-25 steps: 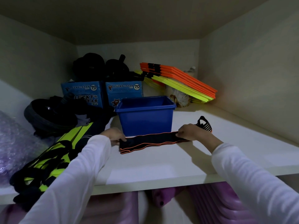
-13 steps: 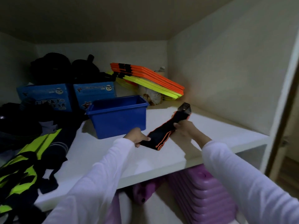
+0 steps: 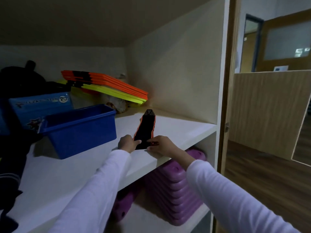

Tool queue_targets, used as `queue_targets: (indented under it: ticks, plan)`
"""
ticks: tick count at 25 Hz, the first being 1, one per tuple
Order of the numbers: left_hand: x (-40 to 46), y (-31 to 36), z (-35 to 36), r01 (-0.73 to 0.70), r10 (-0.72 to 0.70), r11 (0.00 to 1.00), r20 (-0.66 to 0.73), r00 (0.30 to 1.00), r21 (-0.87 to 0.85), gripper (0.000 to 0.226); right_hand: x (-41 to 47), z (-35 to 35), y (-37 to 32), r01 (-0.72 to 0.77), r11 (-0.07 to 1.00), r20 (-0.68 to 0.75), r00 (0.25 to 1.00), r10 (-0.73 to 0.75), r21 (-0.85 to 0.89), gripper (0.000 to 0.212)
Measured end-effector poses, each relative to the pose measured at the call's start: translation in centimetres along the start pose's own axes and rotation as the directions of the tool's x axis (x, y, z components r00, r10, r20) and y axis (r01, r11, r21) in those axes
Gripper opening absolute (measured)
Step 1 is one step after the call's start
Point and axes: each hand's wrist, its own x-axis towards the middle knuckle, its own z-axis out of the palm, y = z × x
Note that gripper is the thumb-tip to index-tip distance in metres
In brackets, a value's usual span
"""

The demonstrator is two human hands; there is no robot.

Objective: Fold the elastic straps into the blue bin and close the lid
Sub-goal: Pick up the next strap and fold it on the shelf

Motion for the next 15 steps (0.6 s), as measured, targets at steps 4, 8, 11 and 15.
queue_targets:
  ticks: [4, 8, 11, 15]
  plan:
    - [-0.9, -0.1, 0.1, -0.001, 0.000, 0.999, -0.013, 1.000, -0.038, 0.048, 0.0, 0.5, -0.2, 0.014, 0.999, -0.069, 0.997, -0.017, -0.048, 0.038]
    - [-1.3, -0.2, 0.0, 0.009, -0.010, 0.999, -0.011, 1.000, -0.050, 0.053, 0.4, 0.9, -0.4, 0.046, 0.985, -0.083, 0.995, -0.060, -0.164, 0.036]
    - [-1.3, -0.3, -0.1, 0.000, 0.002, 0.998, 0.018, 1.000, -0.065, 0.057, 0.7, 0.8, -0.1, 0.067, 0.984, -0.113, 0.990, -0.086, -0.163, 0.033]
    - [-1.5, -0.3, -0.3, -0.010, 0.013, 0.997, 0.048, 0.999, -0.077, 0.054, 1.1, 0.7, 0.9, 0.069, 0.991, -0.160, 0.983, -0.087, -0.112, 0.028]
